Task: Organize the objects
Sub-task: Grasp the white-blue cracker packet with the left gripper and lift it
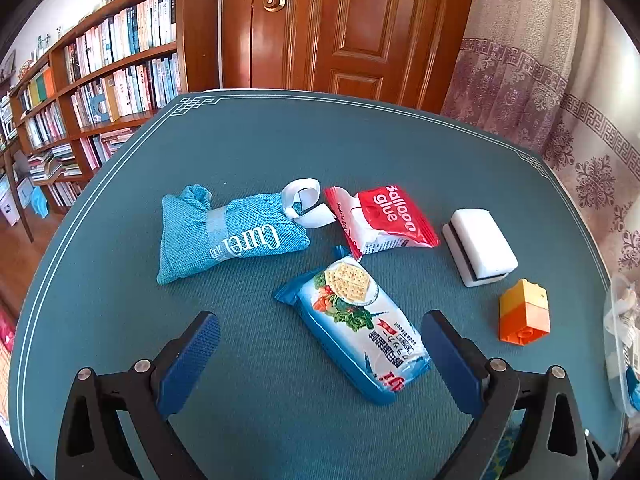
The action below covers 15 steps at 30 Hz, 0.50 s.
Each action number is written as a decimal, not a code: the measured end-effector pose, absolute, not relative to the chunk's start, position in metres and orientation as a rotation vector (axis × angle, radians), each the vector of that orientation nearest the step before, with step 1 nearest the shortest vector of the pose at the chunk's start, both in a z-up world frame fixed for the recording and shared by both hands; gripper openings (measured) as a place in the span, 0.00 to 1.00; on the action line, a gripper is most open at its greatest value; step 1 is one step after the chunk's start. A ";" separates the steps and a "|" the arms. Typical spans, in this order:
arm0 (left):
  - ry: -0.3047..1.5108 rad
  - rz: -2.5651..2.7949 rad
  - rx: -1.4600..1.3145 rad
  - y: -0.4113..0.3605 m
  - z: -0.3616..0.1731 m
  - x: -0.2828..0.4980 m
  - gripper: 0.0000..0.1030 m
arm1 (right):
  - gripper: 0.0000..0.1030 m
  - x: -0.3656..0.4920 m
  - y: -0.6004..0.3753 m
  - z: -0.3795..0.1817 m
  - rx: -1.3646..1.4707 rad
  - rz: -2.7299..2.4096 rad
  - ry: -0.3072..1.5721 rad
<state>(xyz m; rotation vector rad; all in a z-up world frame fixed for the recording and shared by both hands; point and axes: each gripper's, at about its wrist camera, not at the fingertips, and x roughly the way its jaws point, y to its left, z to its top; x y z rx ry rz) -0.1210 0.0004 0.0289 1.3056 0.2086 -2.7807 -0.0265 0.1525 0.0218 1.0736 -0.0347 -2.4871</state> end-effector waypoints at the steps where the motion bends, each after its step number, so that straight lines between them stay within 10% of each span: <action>1: 0.216 -2.772 1.310 0.001 0.027 -0.124 0.99 | 0.62 -0.027 0.153 0.022 1.074 -2.486 -0.043; 10: 0.187 -2.738 1.323 0.011 0.013 -0.138 0.98 | 0.62 -0.030 0.157 0.020 1.086 -2.479 -0.076; 15: 0.156 -2.751 1.306 0.009 0.011 -0.136 0.80 | 0.62 -0.031 0.155 0.019 1.088 -2.482 -0.072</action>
